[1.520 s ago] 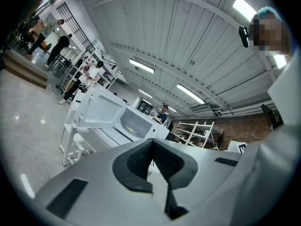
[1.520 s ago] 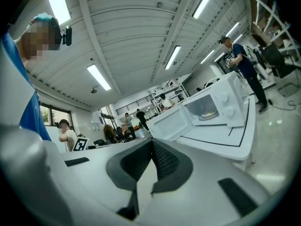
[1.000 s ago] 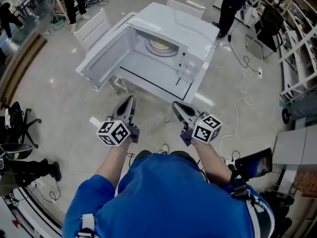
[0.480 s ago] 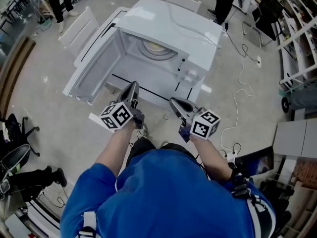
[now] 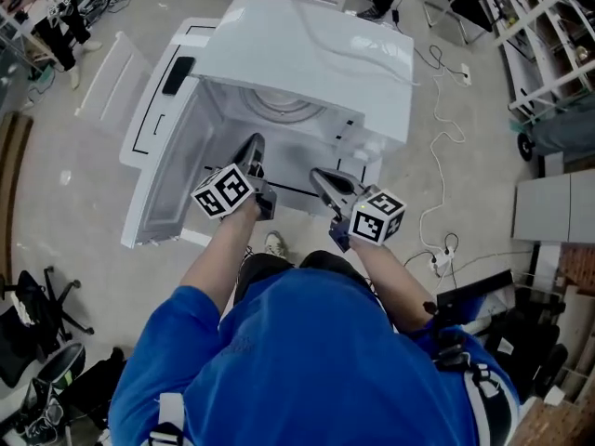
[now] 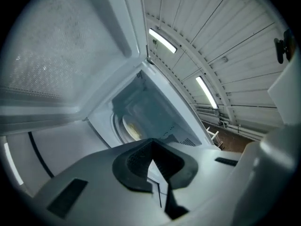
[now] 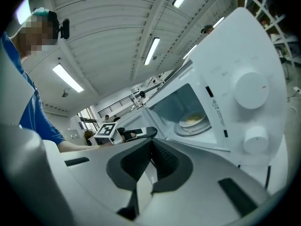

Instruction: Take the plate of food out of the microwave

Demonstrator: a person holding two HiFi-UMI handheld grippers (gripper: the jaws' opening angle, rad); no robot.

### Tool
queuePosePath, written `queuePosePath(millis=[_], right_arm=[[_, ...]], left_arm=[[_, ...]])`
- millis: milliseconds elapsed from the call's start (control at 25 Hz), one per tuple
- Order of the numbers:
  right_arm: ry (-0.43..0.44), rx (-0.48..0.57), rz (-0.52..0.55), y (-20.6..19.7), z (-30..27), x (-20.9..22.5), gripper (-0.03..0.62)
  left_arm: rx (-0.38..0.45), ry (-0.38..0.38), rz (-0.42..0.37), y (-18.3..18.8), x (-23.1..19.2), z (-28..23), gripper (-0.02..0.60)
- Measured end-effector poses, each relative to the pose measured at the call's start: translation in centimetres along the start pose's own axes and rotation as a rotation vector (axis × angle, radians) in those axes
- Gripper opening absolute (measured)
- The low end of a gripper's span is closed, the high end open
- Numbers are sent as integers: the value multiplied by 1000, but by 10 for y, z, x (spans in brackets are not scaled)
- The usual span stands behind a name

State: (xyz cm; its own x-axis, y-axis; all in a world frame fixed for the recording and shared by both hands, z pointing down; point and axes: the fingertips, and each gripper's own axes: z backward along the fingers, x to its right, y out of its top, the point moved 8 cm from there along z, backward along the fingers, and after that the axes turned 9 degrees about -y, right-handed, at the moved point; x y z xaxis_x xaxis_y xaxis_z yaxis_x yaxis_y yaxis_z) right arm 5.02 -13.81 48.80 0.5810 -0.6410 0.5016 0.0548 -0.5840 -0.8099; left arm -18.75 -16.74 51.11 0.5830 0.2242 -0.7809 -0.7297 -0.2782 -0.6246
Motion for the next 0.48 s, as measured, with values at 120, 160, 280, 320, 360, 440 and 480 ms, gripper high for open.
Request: queuePosePath(millis=[120,160,280,320,360,440,480], right_arm=[[-41,6,-12,-1,-19,0,-3],[-50,6,-14,-1,-24,-1,-3],[-67,0,-22,-3,-37,0,-3],[-68,-5,-30,-4,-41,2,-3],[-67,-11,-38,-5,-45,5,-3],[-58,-24,-50,-6,-51,8,-3],[-55,-29,-52,-6,-53,10,-3]], left_arm=[[-46,-5,11,5,-14,-15,8],[-61,-8,11,6,-17,-20,8],[-98,-9,20,3,-23,-33,8],[-105,-5,27,1,-25,-37,8],[-109,1,36,1,-28,-42,8],[-110,17,66,1,-33,-52,8],[-107,28,86,1,-36,-56,9]])
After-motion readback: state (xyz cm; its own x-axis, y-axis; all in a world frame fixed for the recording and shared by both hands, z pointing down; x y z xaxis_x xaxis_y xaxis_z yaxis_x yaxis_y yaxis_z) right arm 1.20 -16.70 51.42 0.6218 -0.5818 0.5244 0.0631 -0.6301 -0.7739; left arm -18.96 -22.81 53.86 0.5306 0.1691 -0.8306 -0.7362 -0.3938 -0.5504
